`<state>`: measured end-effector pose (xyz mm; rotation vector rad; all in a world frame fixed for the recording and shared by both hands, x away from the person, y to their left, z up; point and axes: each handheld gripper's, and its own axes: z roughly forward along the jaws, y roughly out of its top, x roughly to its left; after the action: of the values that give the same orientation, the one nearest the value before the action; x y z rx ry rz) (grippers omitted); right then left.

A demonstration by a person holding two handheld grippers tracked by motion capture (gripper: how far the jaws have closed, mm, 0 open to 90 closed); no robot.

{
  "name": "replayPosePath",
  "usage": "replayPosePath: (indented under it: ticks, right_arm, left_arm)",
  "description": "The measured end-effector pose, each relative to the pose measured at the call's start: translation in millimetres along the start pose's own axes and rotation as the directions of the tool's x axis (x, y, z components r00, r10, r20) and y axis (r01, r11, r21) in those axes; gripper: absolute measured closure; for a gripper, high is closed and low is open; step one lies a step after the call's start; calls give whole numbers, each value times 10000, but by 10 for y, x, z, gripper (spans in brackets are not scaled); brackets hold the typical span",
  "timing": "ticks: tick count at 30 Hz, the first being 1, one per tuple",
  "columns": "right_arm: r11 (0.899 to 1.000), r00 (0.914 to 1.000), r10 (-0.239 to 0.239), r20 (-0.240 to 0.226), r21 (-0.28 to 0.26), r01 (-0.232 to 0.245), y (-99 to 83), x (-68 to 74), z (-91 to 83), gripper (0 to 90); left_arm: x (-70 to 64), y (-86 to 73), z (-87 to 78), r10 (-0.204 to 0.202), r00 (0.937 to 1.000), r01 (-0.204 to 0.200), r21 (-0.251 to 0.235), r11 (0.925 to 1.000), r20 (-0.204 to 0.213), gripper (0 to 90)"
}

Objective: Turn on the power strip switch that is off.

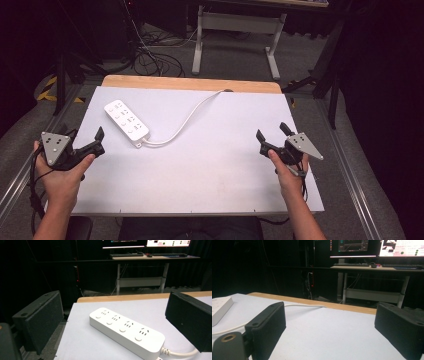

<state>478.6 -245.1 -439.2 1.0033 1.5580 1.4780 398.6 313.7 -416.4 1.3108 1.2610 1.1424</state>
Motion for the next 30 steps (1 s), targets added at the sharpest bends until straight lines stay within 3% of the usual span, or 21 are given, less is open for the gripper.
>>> replayPosePath:
  ticks: [18, 30]
  right_arm:
    - [10000, 9999, 14, 114, -35, -13, 3, -7, -4, 86]
    - [9999, 10000, 18, 64, -144, -17, 5, -9, -7, 12]
  left_arm:
    - [-9, -16, 12, 160, 9998, -161, 34, 9999, 146, 25]
    - [1, -22, 14, 185, 9997, -185, 49, 9998, 172, 26]
